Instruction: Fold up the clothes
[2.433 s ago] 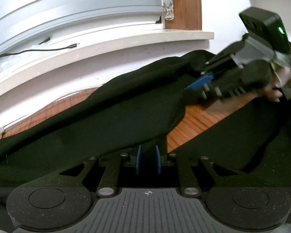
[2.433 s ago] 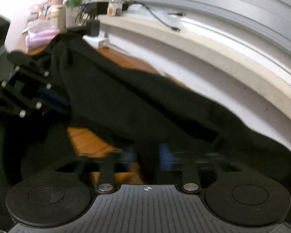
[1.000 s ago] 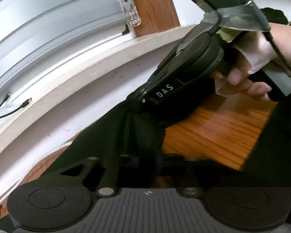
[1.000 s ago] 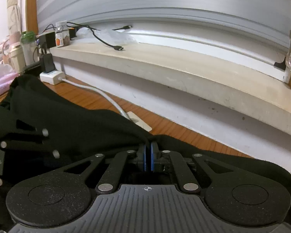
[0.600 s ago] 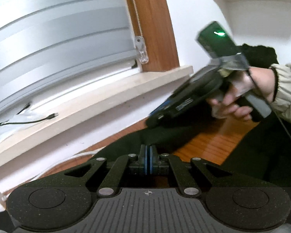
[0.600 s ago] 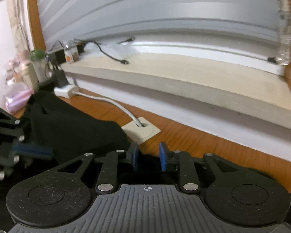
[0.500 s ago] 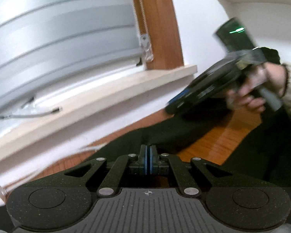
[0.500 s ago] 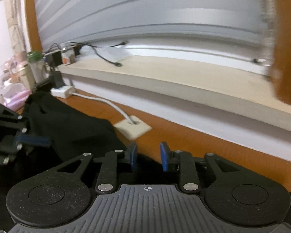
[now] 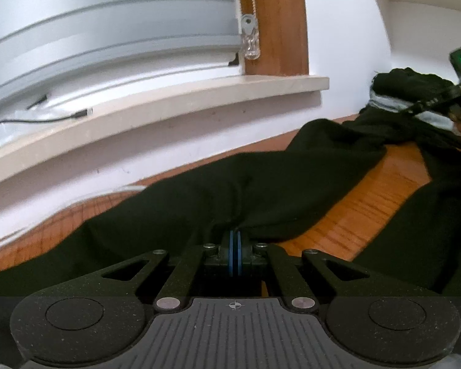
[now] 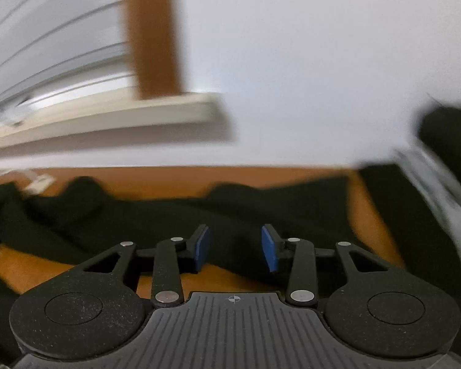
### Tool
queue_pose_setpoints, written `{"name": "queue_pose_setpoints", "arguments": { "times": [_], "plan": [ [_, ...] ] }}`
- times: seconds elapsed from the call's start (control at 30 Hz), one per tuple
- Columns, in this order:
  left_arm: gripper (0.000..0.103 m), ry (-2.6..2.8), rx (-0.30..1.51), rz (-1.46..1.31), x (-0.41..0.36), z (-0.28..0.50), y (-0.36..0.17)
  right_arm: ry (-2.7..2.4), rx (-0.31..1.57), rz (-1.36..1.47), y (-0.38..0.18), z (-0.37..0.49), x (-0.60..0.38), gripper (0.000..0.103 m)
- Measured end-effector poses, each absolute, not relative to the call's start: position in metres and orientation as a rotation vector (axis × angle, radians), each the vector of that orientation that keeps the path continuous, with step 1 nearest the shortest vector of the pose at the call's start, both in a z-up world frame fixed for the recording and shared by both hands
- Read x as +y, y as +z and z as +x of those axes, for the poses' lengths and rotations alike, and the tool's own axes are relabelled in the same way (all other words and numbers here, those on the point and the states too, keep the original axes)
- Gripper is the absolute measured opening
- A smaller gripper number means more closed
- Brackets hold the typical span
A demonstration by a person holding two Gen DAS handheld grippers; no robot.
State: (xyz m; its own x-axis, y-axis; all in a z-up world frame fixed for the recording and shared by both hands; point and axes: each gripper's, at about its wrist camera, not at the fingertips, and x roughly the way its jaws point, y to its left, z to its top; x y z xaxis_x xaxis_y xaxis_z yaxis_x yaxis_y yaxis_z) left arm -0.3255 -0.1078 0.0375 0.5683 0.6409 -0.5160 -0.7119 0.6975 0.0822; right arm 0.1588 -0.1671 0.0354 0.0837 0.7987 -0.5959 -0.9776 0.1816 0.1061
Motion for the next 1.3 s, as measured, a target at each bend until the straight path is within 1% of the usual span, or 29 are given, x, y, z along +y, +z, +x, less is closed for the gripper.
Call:
{"name": "queue_pose_setpoints", "arguments": {
  "times": [0.1,0.23,0.33,0.43,0.67,0.7,0.77,0.8,0.83,0.87,0.97,1.1,1.3],
  "plan": [
    [0.003,0.798,0.542,-0.141,-0.108,-0.326,0.04,1.319,0.675,-0.329,0.021,0.18,-0.172,0.041],
    [0.003,0.799,0.536,-0.141,-0.11,-0.327,0.043,1.298,0.635,-0.361,0.011,0.178,-0.163,0.05],
    [0.003,0.798,0.533,-0.138,-0.112,-0.328,0.047,1.328,0.556,-0.428,0.011,0.165,-0.156,0.054],
    [0.003,0.796,0.538,-0.132,-0.113,-0.328,0.048,1.431,0.511,-0.494,0.015,0.147,-0.148,0.054],
    [0.003,0.8,0.54,-0.123,-0.115,-0.324,0.049,1.497,0.473,-0.609,0.009,0.127,-0.14,0.053],
    [0.003,0.8,0.539,-0.123,-0.115,-0.325,0.05,1.504,0.468,-0.617,0.008,0.127,-0.14,0.052],
    [0.003,0.799,0.536,-0.122,-0.116,-0.326,0.051,1.519,0.458,-0.631,0.008,0.127,-0.14,0.029],
    [0.003,0.798,0.535,-0.122,-0.116,-0.326,0.052,1.513,0.456,-0.634,0.009,0.129,-0.141,0.023],
    [0.003,0.797,0.534,-0.12,-0.117,-0.326,0.052,1.507,0.451,-0.627,0.01,0.131,-0.143,0.01],
    [0.003,0.796,0.531,-0.117,-0.119,-0.327,0.053,1.501,0.444,-0.618,0.012,0.134,-0.144,0.003],
    [0.003,0.786,0.512,-0.114,-0.124,-0.328,0.059,1.475,0.418,-0.571,0.021,0.142,-0.151,0.002],
    [0.003,0.763,0.461,-0.093,-0.139,-0.331,0.077,1.431,0.374,-0.411,0.054,0.162,-0.167,0.002],
    [0.003,0.763,0.387,-0.051,-0.159,-0.341,0.109,1.413,0.274,-0.373,0.096,0.159,-0.153,0.001]
  ]
}}
